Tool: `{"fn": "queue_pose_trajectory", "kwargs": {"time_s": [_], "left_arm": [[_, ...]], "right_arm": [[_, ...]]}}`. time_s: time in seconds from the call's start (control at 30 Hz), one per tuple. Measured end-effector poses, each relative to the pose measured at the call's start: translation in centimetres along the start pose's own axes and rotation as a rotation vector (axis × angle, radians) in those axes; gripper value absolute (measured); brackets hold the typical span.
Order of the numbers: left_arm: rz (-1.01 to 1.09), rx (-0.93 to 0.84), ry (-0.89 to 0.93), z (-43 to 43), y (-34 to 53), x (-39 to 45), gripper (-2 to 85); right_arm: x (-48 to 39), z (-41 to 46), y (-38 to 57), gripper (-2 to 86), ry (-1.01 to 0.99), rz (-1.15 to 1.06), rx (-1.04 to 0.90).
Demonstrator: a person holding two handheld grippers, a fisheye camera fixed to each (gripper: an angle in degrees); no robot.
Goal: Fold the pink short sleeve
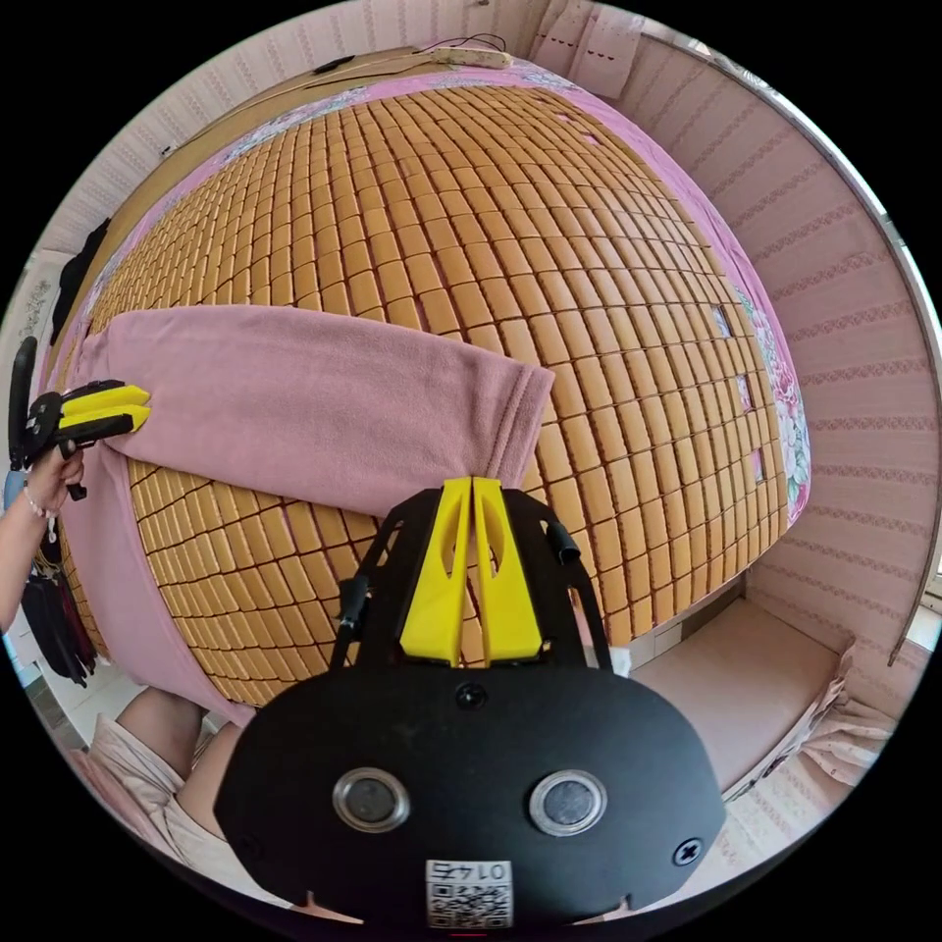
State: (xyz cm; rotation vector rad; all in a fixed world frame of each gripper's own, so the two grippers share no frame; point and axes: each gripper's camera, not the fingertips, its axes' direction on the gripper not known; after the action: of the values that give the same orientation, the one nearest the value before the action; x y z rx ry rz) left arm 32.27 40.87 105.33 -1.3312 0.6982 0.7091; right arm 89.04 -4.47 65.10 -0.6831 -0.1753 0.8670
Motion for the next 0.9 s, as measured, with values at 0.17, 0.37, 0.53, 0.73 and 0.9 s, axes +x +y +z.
{"fn": "queue_pose_trajectory", "kwargs": {"time_s": [0.17,0.37,0.53,0.73,0.9], "left_arm": [[-0.065,0.106,0.065,-2.5,3.4,-0.1,4.4],[-0.256,0.208,-0.014,-9.7,16.5,-1.8,5.1],[-0.580,0.190,-0.153,-13.7,31.1,-3.6,5.3],[-0.936,0.267,-0.142,-15.0,45.1,-4.3,5.3],[-0.989,0.270,-0.143,-14.2,50.4,-3.8,5.3]], "right_arm": [[-1.3,0.1,-0.3,-0.9,-0.049,-0.004,0.011],[-5.8,-5.2,1.2,-0.9,-0.021,0.018,0.249],[-19.5,-6.8,-1.7,-0.9,-0.150,-0.284,0.279],[-46.7,-6.6,-7.4,-0.5,-0.442,-0.804,0.237],[-67.2,-6.3,-10.8,1.4,-0.460,-0.991,0.181]]}}
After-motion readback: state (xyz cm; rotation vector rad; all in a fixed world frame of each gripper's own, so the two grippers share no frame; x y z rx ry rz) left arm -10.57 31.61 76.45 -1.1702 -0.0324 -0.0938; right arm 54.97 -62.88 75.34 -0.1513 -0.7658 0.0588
